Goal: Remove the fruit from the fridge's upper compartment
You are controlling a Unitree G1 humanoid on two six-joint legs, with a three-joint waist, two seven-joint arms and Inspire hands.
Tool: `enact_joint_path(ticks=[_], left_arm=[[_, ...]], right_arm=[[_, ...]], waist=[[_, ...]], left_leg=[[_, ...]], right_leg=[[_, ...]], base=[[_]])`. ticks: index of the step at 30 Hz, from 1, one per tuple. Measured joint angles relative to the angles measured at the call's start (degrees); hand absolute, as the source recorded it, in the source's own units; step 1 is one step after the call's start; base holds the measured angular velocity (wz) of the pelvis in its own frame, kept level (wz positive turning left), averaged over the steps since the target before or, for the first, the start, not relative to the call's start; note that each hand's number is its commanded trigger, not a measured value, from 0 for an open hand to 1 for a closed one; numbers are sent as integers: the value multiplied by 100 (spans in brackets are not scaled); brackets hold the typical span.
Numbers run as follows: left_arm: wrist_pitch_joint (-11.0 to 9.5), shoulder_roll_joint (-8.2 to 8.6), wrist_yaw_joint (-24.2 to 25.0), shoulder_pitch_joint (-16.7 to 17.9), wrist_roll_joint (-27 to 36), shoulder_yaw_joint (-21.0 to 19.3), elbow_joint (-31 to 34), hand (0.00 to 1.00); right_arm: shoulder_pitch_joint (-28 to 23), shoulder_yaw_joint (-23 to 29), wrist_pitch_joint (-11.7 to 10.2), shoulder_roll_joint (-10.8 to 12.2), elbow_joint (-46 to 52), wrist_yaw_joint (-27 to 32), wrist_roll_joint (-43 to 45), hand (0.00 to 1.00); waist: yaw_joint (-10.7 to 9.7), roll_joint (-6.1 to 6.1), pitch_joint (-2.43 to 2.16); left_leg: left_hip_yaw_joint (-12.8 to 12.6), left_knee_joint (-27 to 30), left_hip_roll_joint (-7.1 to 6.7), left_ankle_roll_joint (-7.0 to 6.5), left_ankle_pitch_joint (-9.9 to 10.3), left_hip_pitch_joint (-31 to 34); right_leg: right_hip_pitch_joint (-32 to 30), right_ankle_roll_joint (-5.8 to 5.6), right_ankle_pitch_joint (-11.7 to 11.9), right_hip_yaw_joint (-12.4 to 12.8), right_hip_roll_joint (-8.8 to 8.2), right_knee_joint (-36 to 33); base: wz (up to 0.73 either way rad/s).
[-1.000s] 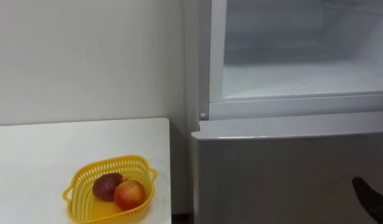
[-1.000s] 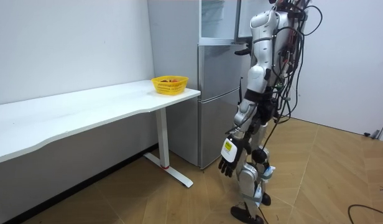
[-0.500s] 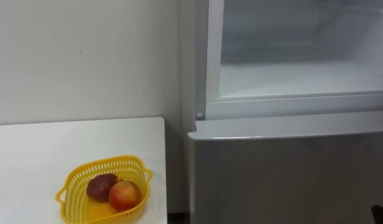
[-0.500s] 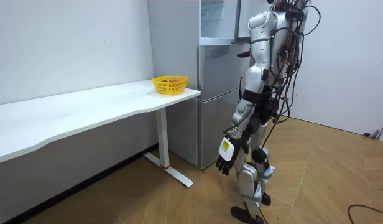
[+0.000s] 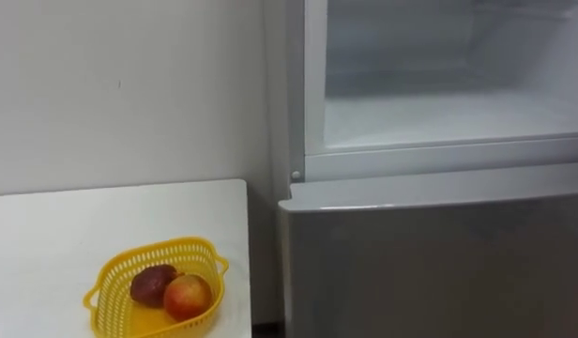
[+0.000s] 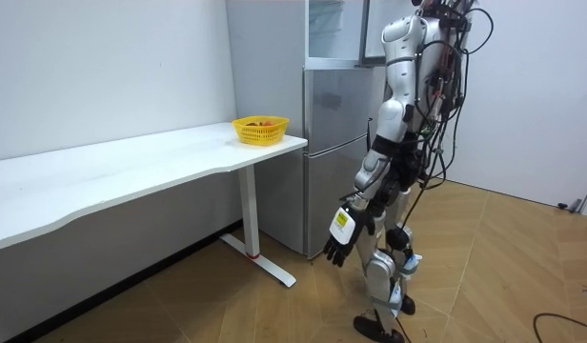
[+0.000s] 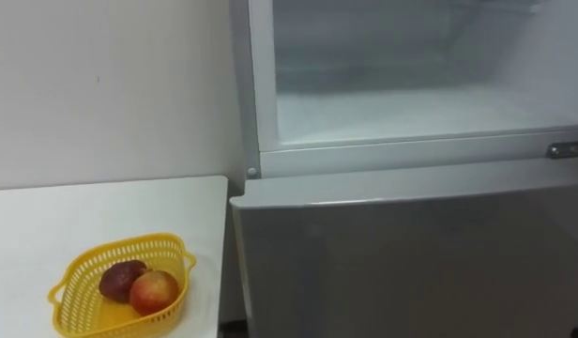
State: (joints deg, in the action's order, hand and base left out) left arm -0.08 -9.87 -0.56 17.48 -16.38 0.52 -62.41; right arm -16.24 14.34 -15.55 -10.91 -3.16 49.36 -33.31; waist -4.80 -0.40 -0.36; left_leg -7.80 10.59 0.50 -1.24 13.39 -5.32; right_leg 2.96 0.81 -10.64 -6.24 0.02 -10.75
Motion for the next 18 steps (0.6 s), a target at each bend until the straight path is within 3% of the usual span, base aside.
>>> enact_joint_path(ticks=[8,10,18], left_arm=[[-17,-1,42,131,-4,-249,398,0],[-18,-36,128,105,-4,-277,464,0],[-38,-28,238,132,-5,-757,672,0]], right_arm=[[34,739,-10,-31,96,-199,-2500,0],[113,837,-12,-129,206,-316,-3317,0],[279,1687,-13,-229,201,-851,-4341,0]], waist=[[-92,-32,1],[-134,-34,2],[-154,-189,4]], left_leg=[[-8,1,-8,0,0,12],[-20,1,-9,-1,-1,8],[-72,-2,1,1,-2,8]], right_leg=[[-8,-6,-12,29,-4,11],[-10,-6,-12,47,-2,9],[-10,0,-21,27,-3,20]], base=[[0],[-2],[0]])
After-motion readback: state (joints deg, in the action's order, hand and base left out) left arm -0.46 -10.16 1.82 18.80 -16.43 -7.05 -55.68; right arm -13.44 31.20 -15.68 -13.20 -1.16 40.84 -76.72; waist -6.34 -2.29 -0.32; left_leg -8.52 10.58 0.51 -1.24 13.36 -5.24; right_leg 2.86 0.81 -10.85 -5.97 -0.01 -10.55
